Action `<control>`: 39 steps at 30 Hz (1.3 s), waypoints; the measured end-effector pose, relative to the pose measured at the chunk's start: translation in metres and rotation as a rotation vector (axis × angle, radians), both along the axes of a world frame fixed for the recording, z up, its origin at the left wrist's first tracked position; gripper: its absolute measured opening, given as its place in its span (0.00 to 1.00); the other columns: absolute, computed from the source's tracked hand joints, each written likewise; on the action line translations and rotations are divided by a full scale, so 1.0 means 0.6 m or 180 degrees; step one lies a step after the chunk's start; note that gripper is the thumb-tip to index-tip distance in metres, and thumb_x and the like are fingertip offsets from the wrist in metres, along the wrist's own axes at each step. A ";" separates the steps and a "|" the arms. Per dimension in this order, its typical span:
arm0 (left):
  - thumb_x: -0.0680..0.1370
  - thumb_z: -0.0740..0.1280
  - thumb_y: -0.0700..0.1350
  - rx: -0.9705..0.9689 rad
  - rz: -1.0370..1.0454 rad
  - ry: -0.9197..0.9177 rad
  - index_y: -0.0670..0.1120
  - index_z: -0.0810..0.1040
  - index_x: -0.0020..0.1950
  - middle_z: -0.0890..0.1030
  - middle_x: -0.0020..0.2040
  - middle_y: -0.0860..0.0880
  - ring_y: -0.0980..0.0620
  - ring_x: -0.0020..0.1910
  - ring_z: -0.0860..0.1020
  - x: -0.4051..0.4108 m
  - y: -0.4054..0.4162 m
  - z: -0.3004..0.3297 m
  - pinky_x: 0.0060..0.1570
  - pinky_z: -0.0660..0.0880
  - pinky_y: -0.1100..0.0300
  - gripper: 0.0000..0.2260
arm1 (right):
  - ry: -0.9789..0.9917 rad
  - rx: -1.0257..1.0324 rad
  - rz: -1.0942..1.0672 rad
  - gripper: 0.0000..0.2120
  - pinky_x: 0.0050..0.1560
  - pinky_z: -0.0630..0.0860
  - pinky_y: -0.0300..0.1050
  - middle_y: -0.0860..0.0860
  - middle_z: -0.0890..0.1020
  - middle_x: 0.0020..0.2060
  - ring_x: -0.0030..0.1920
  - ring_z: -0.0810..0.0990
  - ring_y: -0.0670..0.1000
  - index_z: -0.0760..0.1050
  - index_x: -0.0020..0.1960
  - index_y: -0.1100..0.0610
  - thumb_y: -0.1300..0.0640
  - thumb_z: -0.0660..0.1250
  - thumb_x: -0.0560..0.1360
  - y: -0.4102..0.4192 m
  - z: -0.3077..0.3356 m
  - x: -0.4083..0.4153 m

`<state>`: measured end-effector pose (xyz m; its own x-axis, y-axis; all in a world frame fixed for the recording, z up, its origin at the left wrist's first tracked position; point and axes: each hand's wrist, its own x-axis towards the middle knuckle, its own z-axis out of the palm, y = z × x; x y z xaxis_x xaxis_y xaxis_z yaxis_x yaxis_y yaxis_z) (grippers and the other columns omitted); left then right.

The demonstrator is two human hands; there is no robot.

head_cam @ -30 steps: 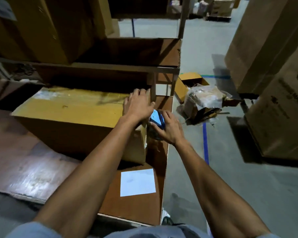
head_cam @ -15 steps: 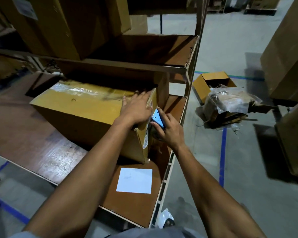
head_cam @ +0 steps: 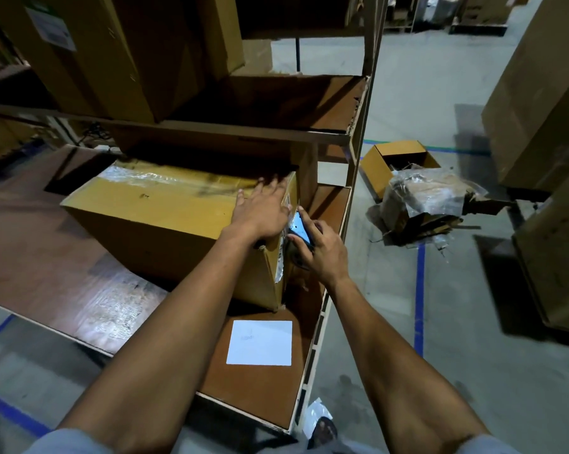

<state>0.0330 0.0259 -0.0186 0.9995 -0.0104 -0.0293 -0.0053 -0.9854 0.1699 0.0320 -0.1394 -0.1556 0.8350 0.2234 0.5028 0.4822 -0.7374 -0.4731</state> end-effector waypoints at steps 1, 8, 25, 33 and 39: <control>0.87 0.55 0.58 0.0002 -0.0003 0.0005 0.56 0.46 0.87 0.47 0.87 0.53 0.46 0.86 0.45 -0.001 -0.001 0.000 0.81 0.44 0.35 0.31 | 0.0019 -0.0045 0.0008 0.34 0.42 0.75 0.46 0.57 0.81 0.54 0.47 0.77 0.51 0.60 0.85 0.47 0.37 0.64 0.84 0.000 0.001 0.000; 0.87 0.55 0.57 0.0043 0.0000 0.0013 0.55 0.45 0.87 0.47 0.87 0.52 0.46 0.86 0.45 -0.004 -0.003 0.000 0.82 0.44 0.35 0.31 | 0.0093 -0.0174 -0.0078 0.35 0.42 0.78 0.49 0.57 0.80 0.55 0.47 0.77 0.52 0.59 0.86 0.45 0.32 0.56 0.83 0.002 0.003 -0.001; 0.86 0.59 0.56 0.0030 0.0116 0.0038 0.58 0.45 0.87 0.47 0.87 0.54 0.48 0.86 0.46 -0.003 -0.012 0.002 0.82 0.43 0.36 0.33 | 0.0843 -0.0183 0.0165 0.38 0.38 0.71 0.41 0.52 0.80 0.57 0.47 0.76 0.48 0.61 0.84 0.42 0.25 0.49 0.80 -0.012 0.012 0.010; 0.86 0.59 0.57 0.0026 0.0122 0.0003 0.59 0.46 0.87 0.49 0.87 0.54 0.48 0.86 0.47 -0.001 -0.008 0.002 0.83 0.45 0.36 0.33 | 0.0326 -0.0459 0.0276 0.37 0.40 0.79 0.45 0.57 0.81 0.61 0.49 0.82 0.54 0.62 0.83 0.45 0.26 0.49 0.81 -0.022 -0.013 0.020; 0.86 0.60 0.57 -0.0030 0.0141 -0.0014 0.60 0.46 0.86 0.50 0.87 0.54 0.48 0.86 0.47 0.002 -0.007 -0.001 0.83 0.45 0.37 0.33 | -0.0209 -0.0594 0.0345 0.36 0.42 0.78 0.46 0.58 0.82 0.57 0.47 0.81 0.55 0.63 0.84 0.49 0.31 0.59 0.82 -0.028 -0.022 0.026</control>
